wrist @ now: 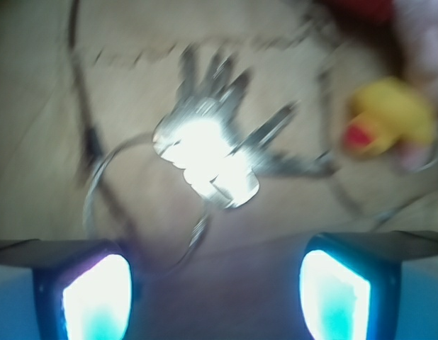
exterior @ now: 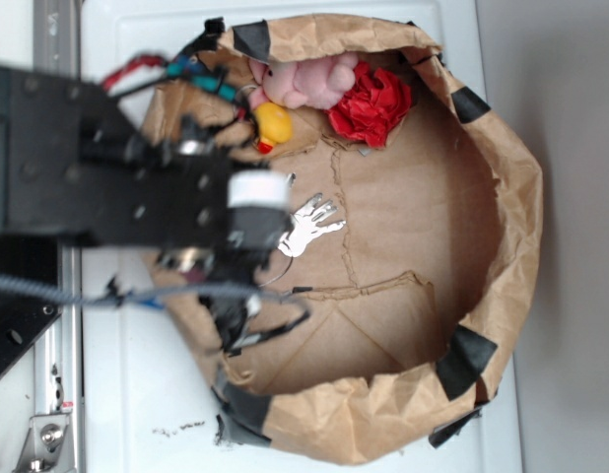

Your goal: Grab the silver keys.

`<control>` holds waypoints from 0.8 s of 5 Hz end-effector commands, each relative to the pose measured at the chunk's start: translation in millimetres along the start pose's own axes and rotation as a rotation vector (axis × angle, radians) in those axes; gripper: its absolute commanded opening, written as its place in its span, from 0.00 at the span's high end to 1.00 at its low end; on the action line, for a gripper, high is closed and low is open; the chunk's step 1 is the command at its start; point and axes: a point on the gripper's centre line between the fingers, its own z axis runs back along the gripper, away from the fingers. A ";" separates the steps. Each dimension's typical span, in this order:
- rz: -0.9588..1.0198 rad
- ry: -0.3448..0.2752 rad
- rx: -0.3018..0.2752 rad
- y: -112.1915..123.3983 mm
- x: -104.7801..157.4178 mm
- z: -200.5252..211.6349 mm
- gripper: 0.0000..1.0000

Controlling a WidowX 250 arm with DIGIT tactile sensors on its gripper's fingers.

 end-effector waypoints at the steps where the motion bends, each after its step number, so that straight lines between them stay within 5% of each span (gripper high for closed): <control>1: -0.027 -0.041 -0.054 -12.8 1.0 16.8 0.00; 4: 0.034 -0.052 -0.083 -11.0 29.3 28.3 0.00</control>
